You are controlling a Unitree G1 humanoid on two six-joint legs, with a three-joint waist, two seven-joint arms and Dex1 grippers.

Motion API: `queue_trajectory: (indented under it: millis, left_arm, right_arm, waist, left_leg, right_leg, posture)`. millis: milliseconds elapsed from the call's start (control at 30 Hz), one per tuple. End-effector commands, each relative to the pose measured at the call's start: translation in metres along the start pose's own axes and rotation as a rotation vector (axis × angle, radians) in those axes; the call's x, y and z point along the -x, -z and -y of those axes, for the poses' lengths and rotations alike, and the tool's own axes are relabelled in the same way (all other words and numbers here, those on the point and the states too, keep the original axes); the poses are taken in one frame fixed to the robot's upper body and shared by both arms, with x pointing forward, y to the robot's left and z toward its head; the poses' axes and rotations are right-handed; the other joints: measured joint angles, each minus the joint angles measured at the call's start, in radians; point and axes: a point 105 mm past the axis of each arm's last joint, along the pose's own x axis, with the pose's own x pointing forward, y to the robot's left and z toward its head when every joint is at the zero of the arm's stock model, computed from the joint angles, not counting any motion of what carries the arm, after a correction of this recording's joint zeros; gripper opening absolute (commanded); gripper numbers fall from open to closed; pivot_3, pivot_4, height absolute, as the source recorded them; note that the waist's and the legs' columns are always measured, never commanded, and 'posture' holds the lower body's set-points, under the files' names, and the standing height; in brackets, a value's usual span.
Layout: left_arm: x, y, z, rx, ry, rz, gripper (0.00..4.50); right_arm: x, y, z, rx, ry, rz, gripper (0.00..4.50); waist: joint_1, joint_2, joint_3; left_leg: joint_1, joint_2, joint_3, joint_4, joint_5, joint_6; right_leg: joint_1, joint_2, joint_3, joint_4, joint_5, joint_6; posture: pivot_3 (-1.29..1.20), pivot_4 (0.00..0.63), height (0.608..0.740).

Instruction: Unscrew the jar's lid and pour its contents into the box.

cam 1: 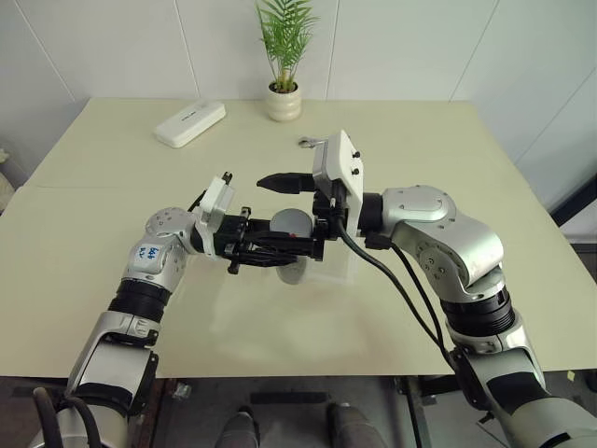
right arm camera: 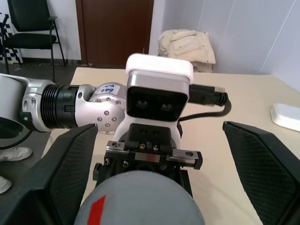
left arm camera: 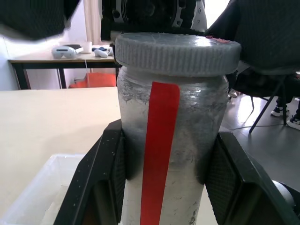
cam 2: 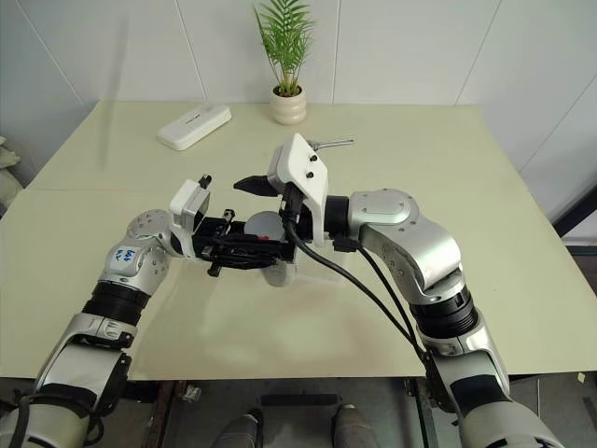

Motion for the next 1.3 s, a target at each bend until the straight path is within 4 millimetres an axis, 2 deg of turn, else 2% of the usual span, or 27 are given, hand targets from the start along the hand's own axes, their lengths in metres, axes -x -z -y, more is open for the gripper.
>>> queue_trajectory:
  millis: [33,333,967,1300]
  left_arm:
    - [0.002,-0.015,0.009,-0.079,0.099,0.004,1.88]
    - [0.001,-0.014,0.010,-0.071,0.109,0.003,1.88]
    - [0.013,-0.014,0.012,-0.048,0.074,-0.017,1.88]
    - [0.018,-0.013,0.007,-0.041,0.044,-0.030,1.88]
  right_arm:
    - [0.002,-0.013,-0.009,0.031,-0.026,0.024,4.49]
    - [0.004,-0.012,0.003,0.038,0.029,0.010,4.49]
    - [0.040,-0.011,0.021,0.064,0.146,-0.069,4.49]
    - [0.054,-0.012,0.019,0.060,0.171,-0.096,4.49]
  waist:
    - [0.000,0.000,0.000]
    - [0.000,0.000,0.000]
    - [0.000,0.000,0.000]
    - [0.001,0.000,0.000]
  left_leg:
    - [0.000,0.000,0.000,0.000,0.000,0.000]
    - [0.000,0.000,0.000,0.000,0.000,0.000]
    - [0.000,0.000,0.000,0.000,0.000,0.000]
    - [-0.001,0.000,0.000,0.000,0.000,0.000]
  right_leg:
    - [0.000,0.000,0.000,0.000,0.000,0.000]
    - [0.000,0.000,0.000,0.000,0.000,0.000]
    - [0.000,0.000,0.000,0.000,0.000,0.000]
    - [0.000,0.000,0.000,0.000,0.000,0.000]
  posture:
    - [0.00,0.150,0.740]
    - [0.00,0.150,0.740]
    - [0.00,0.150,0.740]
    - [0.00,0.150,0.740]
